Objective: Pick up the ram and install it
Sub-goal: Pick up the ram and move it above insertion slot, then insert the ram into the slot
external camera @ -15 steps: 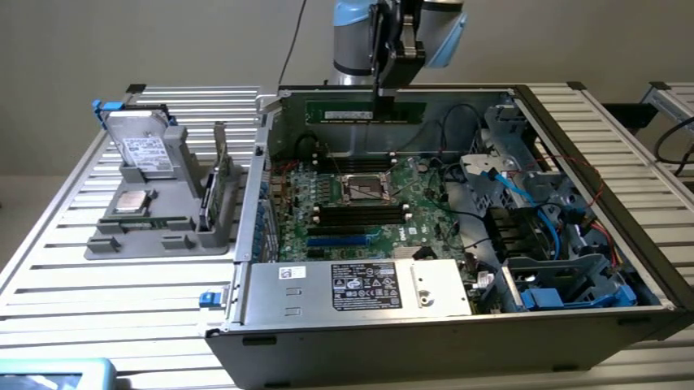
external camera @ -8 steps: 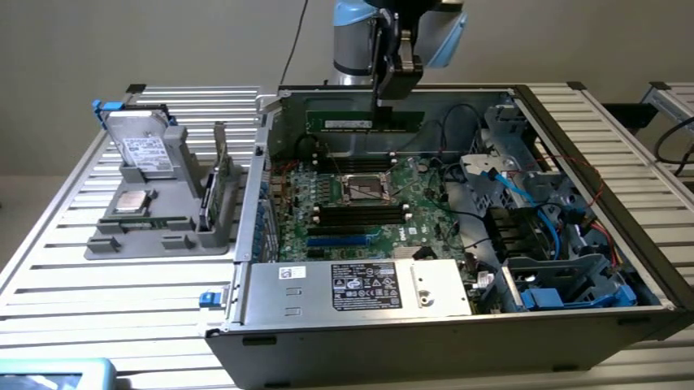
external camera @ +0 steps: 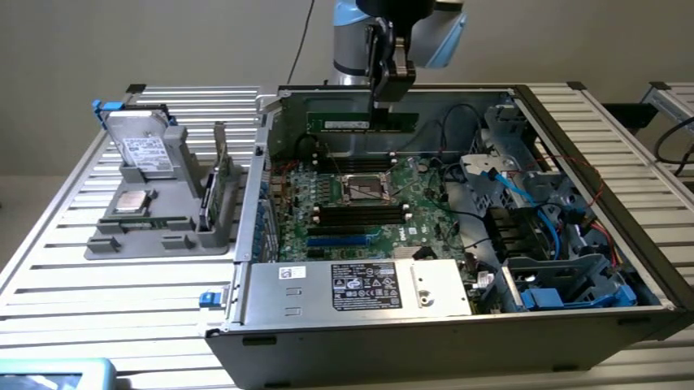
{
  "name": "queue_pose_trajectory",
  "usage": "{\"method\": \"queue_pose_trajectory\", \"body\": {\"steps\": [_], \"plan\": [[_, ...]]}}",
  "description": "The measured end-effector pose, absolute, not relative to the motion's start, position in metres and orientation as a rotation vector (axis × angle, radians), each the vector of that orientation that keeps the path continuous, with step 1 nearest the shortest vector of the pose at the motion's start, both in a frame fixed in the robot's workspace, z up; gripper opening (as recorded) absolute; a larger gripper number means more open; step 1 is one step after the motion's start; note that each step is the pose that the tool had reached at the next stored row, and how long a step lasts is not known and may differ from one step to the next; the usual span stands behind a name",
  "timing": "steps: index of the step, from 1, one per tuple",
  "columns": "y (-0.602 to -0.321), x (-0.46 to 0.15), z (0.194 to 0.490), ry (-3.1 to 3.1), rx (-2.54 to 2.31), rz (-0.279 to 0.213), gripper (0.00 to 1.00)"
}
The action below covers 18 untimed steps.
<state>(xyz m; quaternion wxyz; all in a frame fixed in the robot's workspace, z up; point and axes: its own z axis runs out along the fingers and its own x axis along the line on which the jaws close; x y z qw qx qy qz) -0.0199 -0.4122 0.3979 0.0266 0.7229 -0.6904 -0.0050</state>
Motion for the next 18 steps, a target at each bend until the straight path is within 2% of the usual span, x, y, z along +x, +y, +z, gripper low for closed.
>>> {"method": "queue_pose_trajectory", "body": {"steps": [11, 18], "plan": [[-0.387, -0.016, 0.379, -2.133, 2.234, -0.016, 0.13], [-0.382, -0.016, 0.366, -2.133, 2.234, -0.015, 0.13]]}}
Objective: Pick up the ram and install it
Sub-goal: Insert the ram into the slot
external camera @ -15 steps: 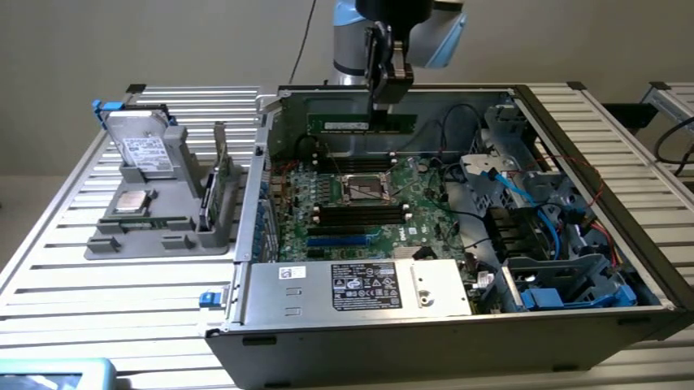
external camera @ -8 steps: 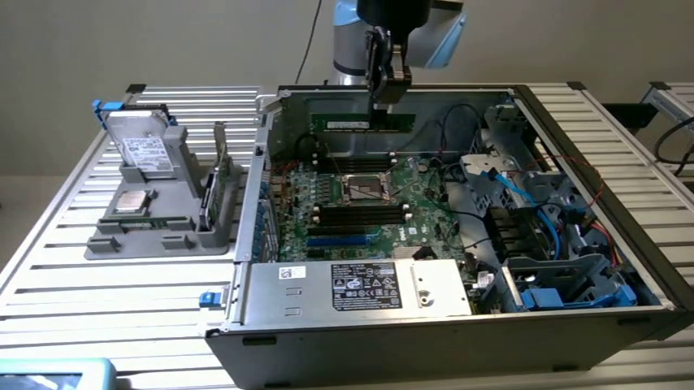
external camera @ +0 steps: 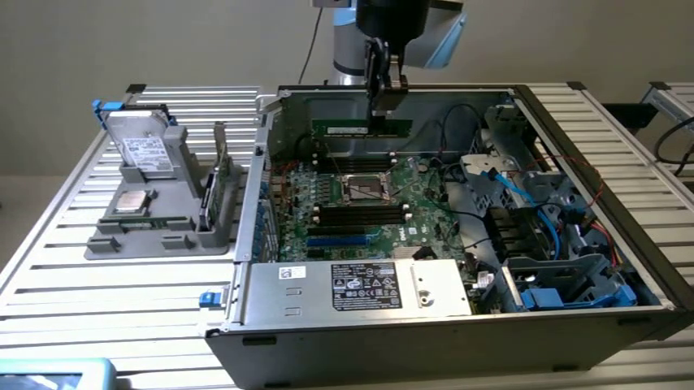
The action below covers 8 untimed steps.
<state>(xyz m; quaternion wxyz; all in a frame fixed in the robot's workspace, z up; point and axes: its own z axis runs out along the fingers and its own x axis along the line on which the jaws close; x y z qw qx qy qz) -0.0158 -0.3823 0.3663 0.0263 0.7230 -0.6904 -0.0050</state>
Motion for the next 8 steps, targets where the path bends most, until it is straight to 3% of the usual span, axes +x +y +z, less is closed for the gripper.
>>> {"method": "queue_pose_trajectory", "body": {"steps": [8], "plan": [[-0.382, -0.016, 0.352, -2.134, 2.235, -0.015, 0.13]]}}
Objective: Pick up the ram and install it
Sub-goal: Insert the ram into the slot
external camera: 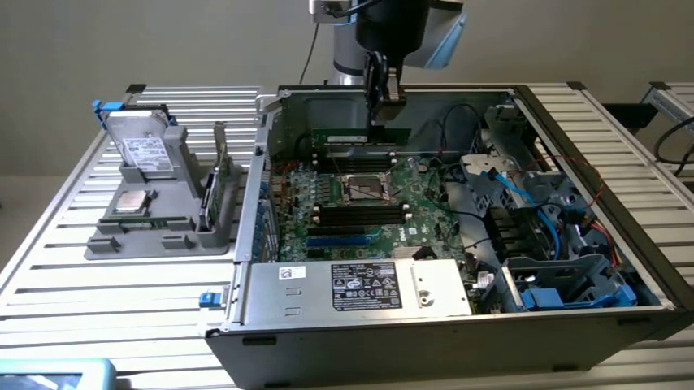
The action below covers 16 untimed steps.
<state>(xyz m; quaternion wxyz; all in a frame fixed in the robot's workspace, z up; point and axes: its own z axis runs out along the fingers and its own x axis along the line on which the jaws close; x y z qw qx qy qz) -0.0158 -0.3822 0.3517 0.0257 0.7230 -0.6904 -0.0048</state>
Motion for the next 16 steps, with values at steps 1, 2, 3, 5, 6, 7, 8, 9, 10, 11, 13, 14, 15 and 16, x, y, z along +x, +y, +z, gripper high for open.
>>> {"method": "queue_pose_trajectory", "body": {"steps": [1, 2, 3, 5, 6, 7, 8, 9, 10, 11, 13, 14, 15, 16], "plan": [[-0.382, -0.016, 0.350, -2.134, 2.235, -0.015, 0.13], [-0.382, -0.016, 0.348, -2.135, 2.235, -0.015, 0.13], [-0.382, -0.016, 0.347, -2.135, 2.236, -0.014, 0.13], [-0.382, -0.016, 0.344, -2.137, 2.237, -0.013, 0.13], [-0.382, -0.016, 0.343, -2.138, 2.238, -0.011, 0.13], [-0.382, -0.016, 0.342, -2.139, 2.240, -0.009, 0.13], [-0.382, -0.016, 0.341, -2.141, 2.241, -0.007, 0.13], [-0.382, -0.016, 0.340, -2.143, 2.243, -0.005, 0.13], [-0.382, -0.016, 0.339, -2.144, 2.245, -0.003, 0.13], [-0.382, -0.016, 0.338, -2.145, 2.246, -0.001, 0.13], [-0.382, -0.016, 0.335, -2.147, 2.247, 0.001, 0.13], [-0.382, -0.016, 0.334, -2.148, 2.247, 0.003, 0.13], [-0.382, -0.016, 0.332, -2.150, 2.247, 0.005, 0.13], [-0.382, -0.016, 0.331, -2.151, 2.247, 0.007, 0.13]]}}
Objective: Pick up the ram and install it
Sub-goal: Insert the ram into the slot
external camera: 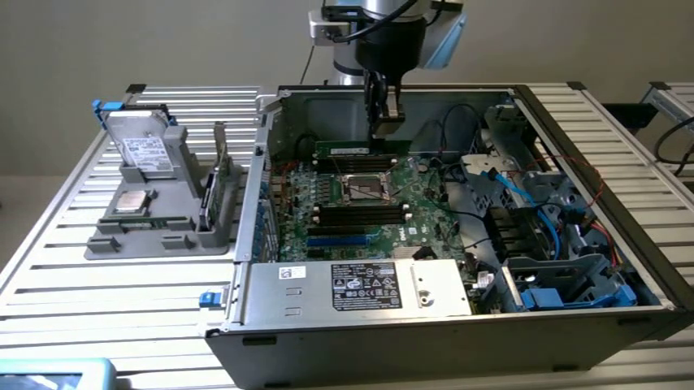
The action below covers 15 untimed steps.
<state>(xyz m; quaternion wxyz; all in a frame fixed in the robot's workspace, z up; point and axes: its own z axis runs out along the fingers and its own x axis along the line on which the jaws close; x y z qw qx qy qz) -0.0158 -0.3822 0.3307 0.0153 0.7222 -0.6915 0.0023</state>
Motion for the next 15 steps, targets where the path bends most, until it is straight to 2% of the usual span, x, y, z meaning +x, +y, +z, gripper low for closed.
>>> {"method": "queue_pose_trajectory", "body": {"steps": [15], "plan": [[-0.383, -0.016, 0.312, -2.170, 2.240, 0.032, 0.13]]}}
